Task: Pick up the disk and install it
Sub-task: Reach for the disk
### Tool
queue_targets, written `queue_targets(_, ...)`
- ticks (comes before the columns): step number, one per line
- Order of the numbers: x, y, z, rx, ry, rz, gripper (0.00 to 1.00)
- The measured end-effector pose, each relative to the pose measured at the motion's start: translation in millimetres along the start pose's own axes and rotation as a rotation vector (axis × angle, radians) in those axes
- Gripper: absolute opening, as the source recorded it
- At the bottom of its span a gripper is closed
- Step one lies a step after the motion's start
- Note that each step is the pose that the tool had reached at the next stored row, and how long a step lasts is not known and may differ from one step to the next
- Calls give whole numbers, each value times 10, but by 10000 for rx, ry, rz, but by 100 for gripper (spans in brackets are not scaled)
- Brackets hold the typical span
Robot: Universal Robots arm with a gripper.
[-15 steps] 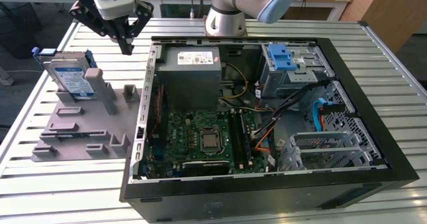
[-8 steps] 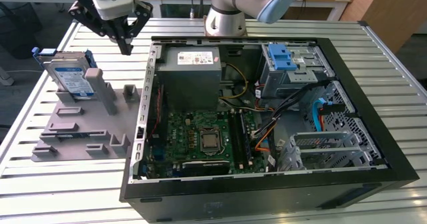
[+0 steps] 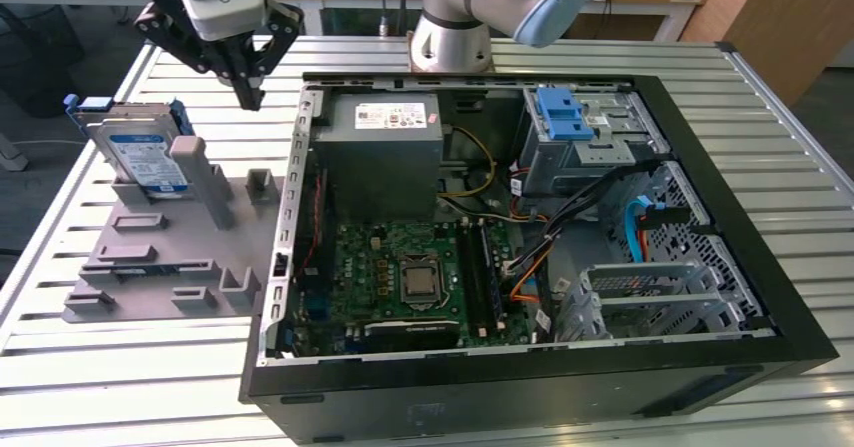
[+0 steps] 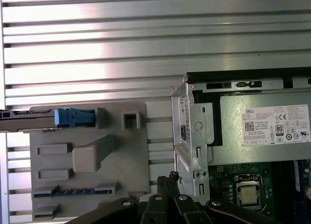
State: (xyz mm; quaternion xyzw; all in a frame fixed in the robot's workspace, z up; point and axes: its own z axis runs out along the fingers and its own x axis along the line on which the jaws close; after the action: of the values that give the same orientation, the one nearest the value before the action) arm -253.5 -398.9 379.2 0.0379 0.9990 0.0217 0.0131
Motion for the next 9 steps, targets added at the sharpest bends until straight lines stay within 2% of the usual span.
queue_targets(9,16,-2,4,0,0,0,11)
